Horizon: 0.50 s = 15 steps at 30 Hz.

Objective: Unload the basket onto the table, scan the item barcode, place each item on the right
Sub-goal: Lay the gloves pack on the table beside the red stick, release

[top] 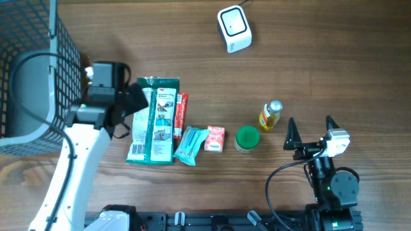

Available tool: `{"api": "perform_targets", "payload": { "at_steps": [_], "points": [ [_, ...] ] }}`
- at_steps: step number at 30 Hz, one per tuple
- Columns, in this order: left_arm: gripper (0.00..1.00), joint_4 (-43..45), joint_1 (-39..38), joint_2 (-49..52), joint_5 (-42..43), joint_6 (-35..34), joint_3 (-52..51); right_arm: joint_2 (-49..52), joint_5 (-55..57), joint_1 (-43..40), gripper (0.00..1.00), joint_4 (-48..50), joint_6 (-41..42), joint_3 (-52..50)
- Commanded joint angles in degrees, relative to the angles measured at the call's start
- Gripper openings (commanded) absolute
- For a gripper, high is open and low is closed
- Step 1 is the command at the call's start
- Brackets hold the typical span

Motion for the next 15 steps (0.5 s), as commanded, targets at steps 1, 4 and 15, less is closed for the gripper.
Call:
{"api": "perform_targets", "payload": {
  "at_steps": [1, 4, 15],
  "points": [
    [1.0, 0.17, 4.26, 0.33, -1.92, -0.94, 0.52, -0.15, 0.79, -0.31, 1.0, 0.13, -0.57, -0.04],
    [1.0, -0.04, 5.62, 0.33, -1.95, -0.94, 0.5, -0.15, 0.79, -0.28, 1.0, 0.15, -0.52, -0.04],
    [1.0, -0.07, 5.62, 0.33, -1.95, -0.94, 0.5, -0.15, 0.79, -0.28, 1.0, 0.15, -0.55, -0.04]
  ]
}}
